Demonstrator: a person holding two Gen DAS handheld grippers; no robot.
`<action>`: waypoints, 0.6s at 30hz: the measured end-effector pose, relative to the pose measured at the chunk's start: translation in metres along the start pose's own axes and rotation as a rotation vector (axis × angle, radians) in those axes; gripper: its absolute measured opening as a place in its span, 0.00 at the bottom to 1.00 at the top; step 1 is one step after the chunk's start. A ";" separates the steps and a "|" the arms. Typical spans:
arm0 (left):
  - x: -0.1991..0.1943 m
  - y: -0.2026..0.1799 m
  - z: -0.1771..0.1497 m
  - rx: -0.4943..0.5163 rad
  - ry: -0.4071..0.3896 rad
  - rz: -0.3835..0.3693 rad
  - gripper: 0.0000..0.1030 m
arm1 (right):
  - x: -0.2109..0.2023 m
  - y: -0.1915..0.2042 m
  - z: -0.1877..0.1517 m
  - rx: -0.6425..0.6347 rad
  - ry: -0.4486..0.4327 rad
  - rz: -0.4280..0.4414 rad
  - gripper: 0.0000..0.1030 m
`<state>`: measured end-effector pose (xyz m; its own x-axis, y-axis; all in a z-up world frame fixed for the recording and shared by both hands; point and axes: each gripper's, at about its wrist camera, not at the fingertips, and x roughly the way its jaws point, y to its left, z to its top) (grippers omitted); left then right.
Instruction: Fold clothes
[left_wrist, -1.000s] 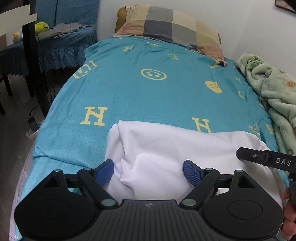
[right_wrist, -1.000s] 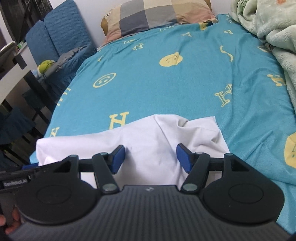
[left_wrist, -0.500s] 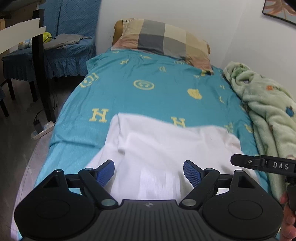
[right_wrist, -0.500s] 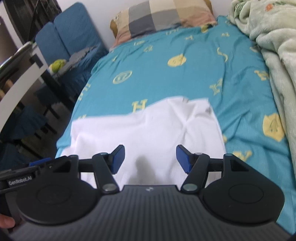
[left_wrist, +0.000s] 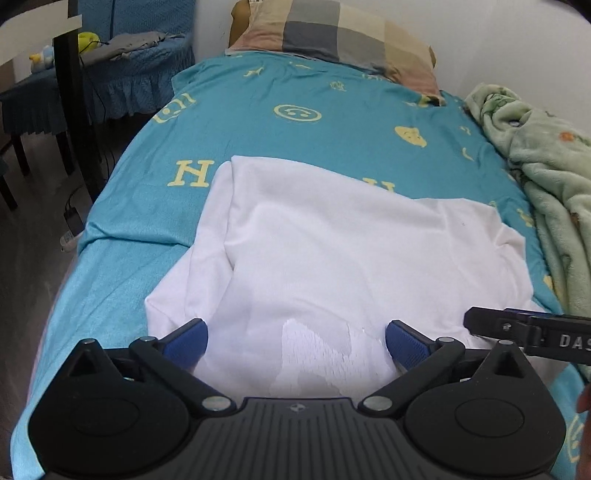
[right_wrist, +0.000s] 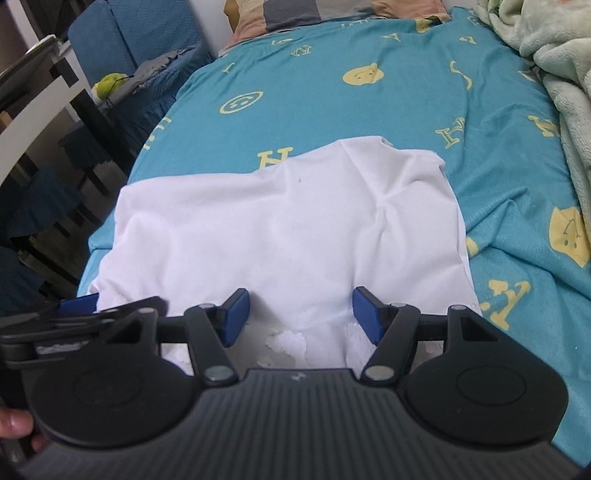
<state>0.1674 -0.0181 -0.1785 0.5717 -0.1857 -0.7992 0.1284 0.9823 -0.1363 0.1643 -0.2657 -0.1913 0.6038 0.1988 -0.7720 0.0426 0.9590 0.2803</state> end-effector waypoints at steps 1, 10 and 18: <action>0.001 -0.001 0.001 0.001 0.000 0.002 1.00 | 0.000 0.000 0.001 0.002 -0.001 0.002 0.63; -0.044 0.010 -0.002 -0.116 -0.042 -0.074 0.96 | -0.035 -0.013 0.006 0.093 -0.042 0.038 0.62; -0.102 0.020 -0.036 -0.327 -0.049 -0.268 0.96 | -0.094 -0.023 -0.015 0.234 -0.117 0.103 0.62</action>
<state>0.0824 0.0213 -0.1214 0.5915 -0.4290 -0.6827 0.0185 0.8537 -0.5204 0.0944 -0.3039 -0.1334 0.7017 0.2549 -0.6653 0.1507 0.8596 0.4883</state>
